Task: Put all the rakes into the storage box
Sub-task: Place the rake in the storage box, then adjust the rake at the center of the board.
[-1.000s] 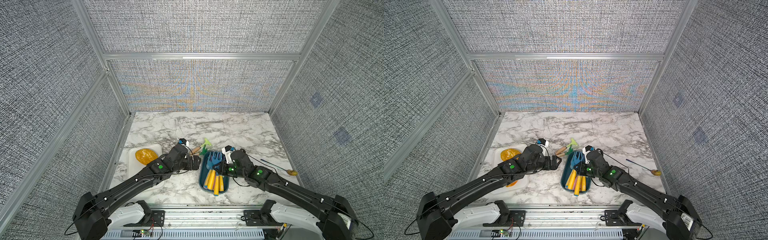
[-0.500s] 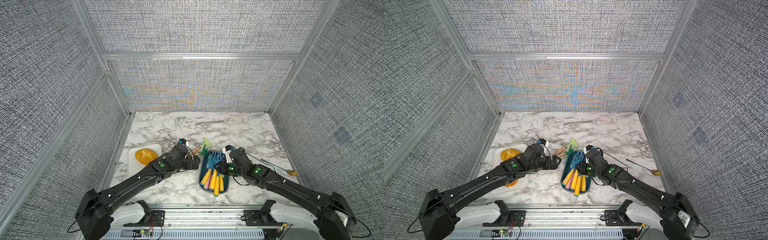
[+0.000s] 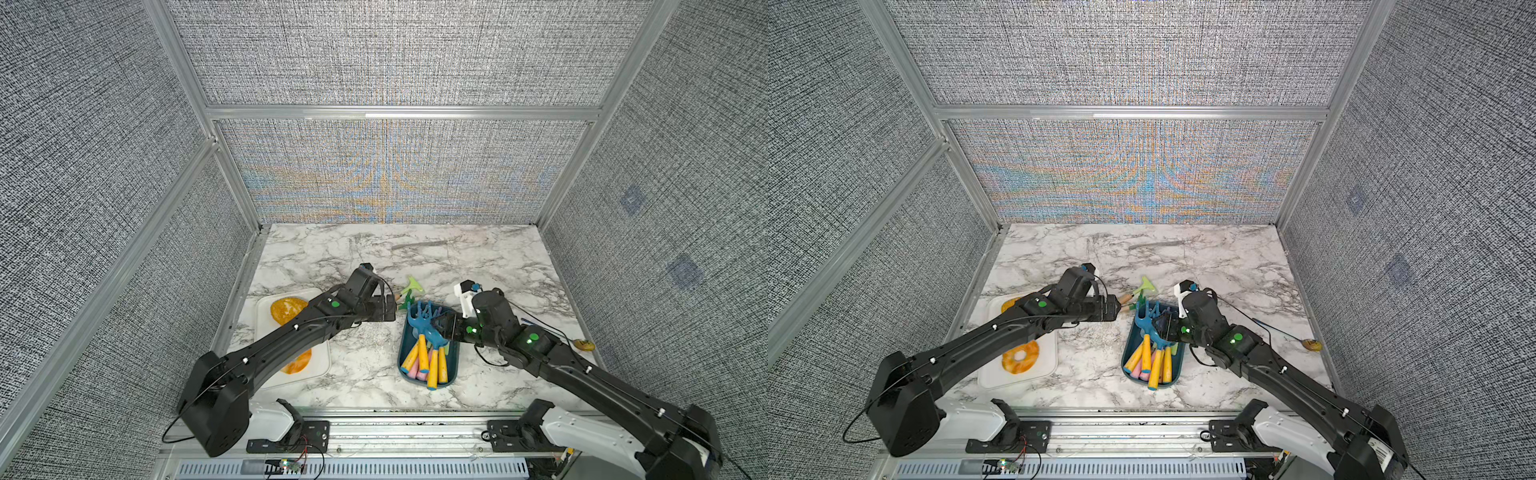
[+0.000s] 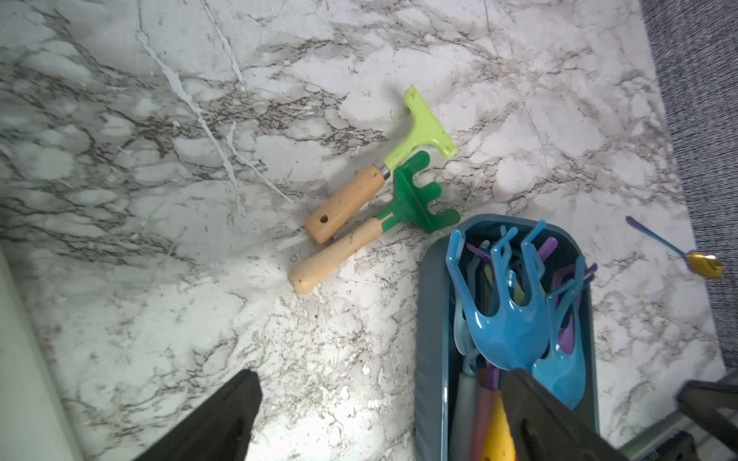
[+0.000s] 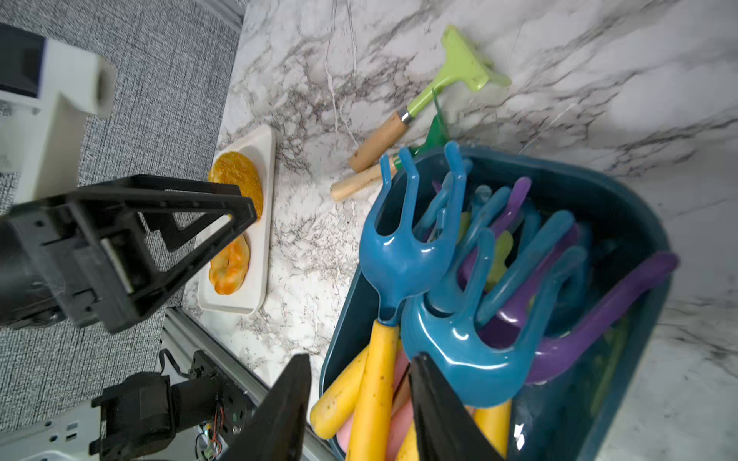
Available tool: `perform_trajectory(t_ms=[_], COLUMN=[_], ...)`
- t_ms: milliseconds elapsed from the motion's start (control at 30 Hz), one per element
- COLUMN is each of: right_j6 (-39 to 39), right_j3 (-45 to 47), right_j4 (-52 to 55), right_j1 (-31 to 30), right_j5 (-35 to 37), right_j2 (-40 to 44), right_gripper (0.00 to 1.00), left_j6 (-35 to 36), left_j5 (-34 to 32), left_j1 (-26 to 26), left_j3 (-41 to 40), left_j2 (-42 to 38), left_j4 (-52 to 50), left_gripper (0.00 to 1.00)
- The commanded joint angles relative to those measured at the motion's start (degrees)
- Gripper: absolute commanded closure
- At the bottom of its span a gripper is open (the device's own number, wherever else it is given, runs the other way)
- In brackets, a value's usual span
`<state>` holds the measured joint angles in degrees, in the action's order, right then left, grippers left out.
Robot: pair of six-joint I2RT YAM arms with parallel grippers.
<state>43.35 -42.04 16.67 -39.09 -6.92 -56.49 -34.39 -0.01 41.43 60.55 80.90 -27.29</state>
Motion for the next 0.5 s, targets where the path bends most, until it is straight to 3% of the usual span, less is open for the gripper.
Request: perform_trajectory(t_ms=[0, 333, 467], right_j6=[-3.0, -7.0, -7.5], right_j3=[-1.5, -3.3, -2.7], right_j4=[2.8, 4.6, 4.2], right_j1=[2.4, 11.1, 13.0], right_j5=[0.9, -5.0, -7.2], right_j2=[1.8, 2.5, 2.5], right_gripper=[0.49, 0.48, 0.48], left_j6=[6.7, 15.2, 16.9], left_j5=[-1.5, -9.2, -11.0], left_j1=[-0.4, -0.5, -1.4], left_j3=[5.8, 19.1, 20.6], left_j2=[5.4, 24.1, 27.9], left_j4=[-7.8, -13.4, -13.2], left_gripper=[0.03, 0.08, 0.09])
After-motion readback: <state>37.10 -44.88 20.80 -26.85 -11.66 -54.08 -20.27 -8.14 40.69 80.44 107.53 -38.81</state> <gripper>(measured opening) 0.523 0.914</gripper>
